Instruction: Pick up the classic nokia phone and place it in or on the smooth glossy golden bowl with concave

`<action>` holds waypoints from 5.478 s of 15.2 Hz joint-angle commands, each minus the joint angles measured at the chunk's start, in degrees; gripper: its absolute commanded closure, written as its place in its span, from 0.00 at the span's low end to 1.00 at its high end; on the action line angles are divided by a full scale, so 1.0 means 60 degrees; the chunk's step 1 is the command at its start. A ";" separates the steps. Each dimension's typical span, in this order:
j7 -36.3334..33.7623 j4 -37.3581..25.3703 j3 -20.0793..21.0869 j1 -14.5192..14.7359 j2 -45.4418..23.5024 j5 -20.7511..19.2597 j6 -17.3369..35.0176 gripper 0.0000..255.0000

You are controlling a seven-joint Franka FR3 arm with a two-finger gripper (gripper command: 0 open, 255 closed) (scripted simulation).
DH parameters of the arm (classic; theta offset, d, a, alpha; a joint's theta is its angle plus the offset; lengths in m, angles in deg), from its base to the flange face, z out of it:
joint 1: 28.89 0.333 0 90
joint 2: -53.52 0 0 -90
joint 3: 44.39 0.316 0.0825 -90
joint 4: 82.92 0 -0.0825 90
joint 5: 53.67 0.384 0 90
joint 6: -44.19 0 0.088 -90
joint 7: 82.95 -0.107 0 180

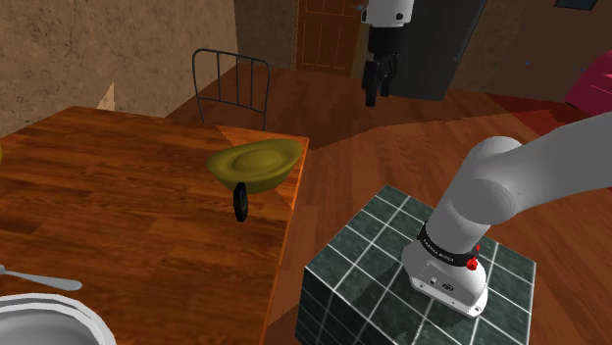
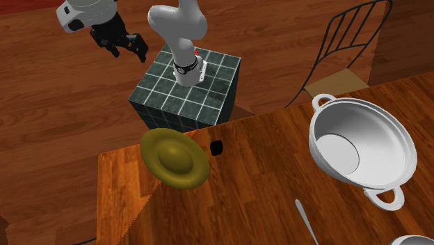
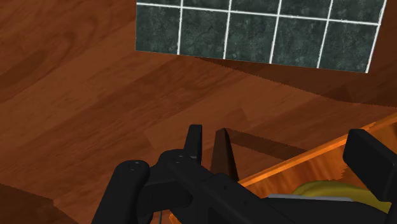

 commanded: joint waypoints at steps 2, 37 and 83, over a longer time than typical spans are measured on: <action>-0.0226 0.0114 0.0180 0.0081 -0.0046 0.0149 0.0195 0.00; -0.7329 -0.1791 0.5126 0.1556 -0.7251 0.0205 0.6541 0.00; -0.6787 -0.3650 0.4988 0.1502 -0.6008 0.0855 0.3580 1.00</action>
